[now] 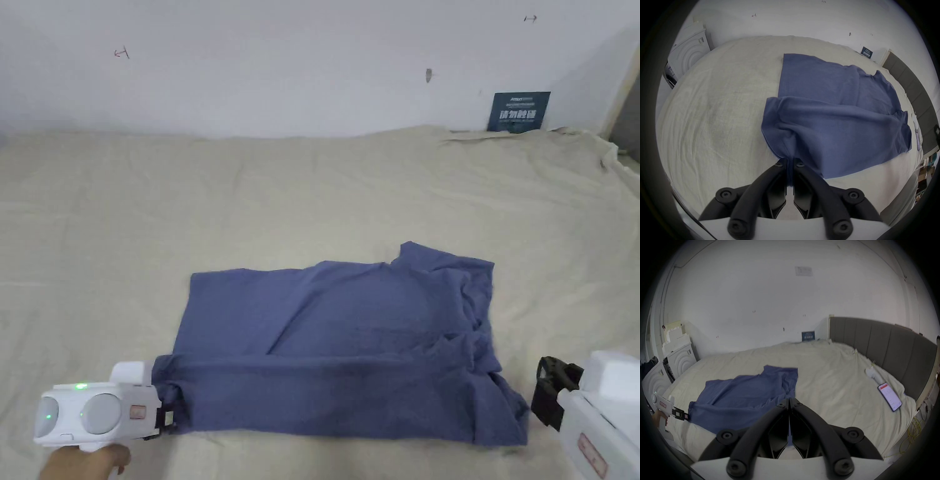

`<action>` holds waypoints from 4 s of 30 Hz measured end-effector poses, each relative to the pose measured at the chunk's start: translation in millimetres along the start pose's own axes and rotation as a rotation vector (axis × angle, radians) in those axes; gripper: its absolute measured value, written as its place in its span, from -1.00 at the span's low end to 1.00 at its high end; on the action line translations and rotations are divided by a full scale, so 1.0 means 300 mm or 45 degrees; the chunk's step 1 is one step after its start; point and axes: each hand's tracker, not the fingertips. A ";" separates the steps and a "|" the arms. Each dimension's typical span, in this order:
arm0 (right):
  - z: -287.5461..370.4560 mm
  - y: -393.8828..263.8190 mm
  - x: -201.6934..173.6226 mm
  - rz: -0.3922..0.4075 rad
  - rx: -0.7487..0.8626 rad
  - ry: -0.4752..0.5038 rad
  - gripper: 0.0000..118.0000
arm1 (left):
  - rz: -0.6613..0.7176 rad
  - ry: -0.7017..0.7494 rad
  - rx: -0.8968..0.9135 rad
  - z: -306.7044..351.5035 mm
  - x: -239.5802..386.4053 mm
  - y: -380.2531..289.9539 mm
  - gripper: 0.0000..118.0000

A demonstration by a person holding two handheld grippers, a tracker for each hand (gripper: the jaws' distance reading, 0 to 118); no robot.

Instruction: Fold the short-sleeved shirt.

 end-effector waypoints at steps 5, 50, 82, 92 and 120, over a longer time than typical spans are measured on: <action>-0.161 -0.060 0.023 -0.021 -0.234 0.020 -0.06 | -0.021 -0.024 0.072 0.064 0.003 0.015 -0.94; 0.092 -0.235 0.159 -0.080 -0.405 0.151 -0.89 | -0.018 -0.045 0.065 0.289 -0.059 -0.338 -0.94; 0.258 0.044 0.001 0.049 0.052 0.075 0.56 | -0.015 0.035 0.522 0.523 0.093 -0.198 0.88; 0.276 0.081 -0.094 0.122 0.261 0.062 -1.00 | -0.076 0.000 0.783 0.528 0.200 -0.194 -1.00; -0.089 0.175 -0.098 0.099 0.121 0.054 -1.00 | -0.039 0.019 0.271 -0.083 0.017 0.434 0.48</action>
